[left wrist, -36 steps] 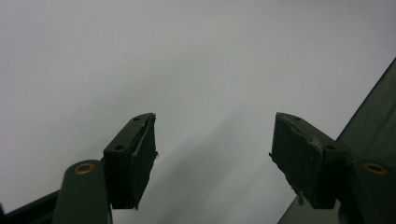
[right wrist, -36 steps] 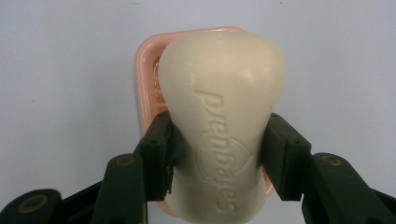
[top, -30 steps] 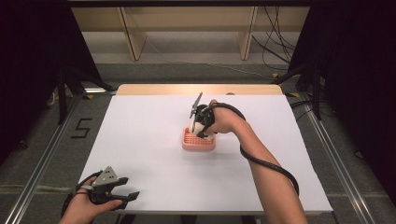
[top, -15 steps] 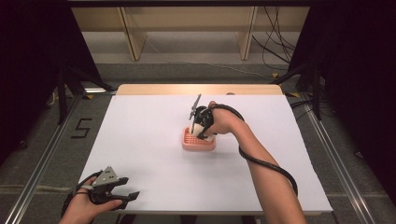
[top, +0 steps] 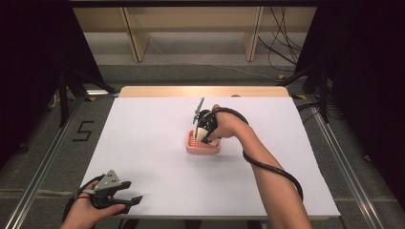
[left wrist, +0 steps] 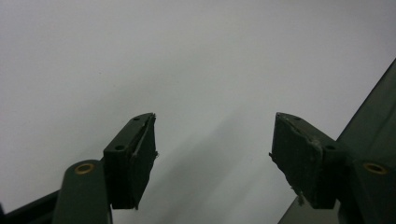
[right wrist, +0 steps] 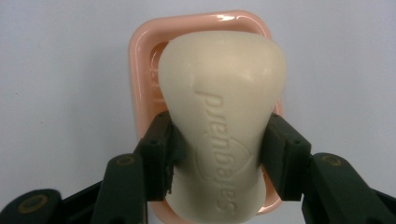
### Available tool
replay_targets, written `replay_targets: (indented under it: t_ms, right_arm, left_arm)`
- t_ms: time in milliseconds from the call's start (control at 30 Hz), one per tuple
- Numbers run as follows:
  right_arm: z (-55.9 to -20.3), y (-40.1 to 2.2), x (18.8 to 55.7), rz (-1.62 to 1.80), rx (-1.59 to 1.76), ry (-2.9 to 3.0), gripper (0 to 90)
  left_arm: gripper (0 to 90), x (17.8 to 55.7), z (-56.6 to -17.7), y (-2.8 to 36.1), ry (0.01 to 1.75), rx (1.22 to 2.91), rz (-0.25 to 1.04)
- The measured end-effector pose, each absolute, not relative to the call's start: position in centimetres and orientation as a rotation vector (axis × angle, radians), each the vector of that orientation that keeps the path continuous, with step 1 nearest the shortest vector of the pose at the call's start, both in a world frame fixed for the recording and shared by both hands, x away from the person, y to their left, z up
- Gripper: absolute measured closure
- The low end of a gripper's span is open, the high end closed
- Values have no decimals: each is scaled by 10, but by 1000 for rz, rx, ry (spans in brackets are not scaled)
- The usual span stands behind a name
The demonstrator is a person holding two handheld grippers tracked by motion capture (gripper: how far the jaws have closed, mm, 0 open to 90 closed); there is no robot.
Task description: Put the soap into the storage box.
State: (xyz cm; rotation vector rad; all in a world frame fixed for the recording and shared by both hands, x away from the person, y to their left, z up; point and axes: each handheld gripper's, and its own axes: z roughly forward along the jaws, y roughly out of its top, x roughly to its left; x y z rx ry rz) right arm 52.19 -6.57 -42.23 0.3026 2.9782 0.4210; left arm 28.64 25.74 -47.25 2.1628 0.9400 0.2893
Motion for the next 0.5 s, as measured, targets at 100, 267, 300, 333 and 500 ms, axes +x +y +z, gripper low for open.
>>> replay_targets:
  t_ms: [100, 267, 300, 333, 500]
  right_arm:
    - [-423, -64, 522, 422, 313, 2981, 507]
    - [-423, -62, 522, 411, 301, 2976, 507]
    - [-423, -63, 523, 411, 288, 2967, 507]
    - [-423, -62, 524, 414, 280, 2973, 507]
    - [-424, -61, 523, 406, 284, 2978, 507]
  left_arm:
    - [303, 287, -473, 257, 932, 2163, 291]
    - [303, 287, -472, 258, 933, 2161, 300]
    - [303, 287, -472, 258, 935, 2165, 308]
    - [303, 287, -473, 257, 946, 2165, 303]
    - [303, 286, -473, 257, 947, 2162, 304]
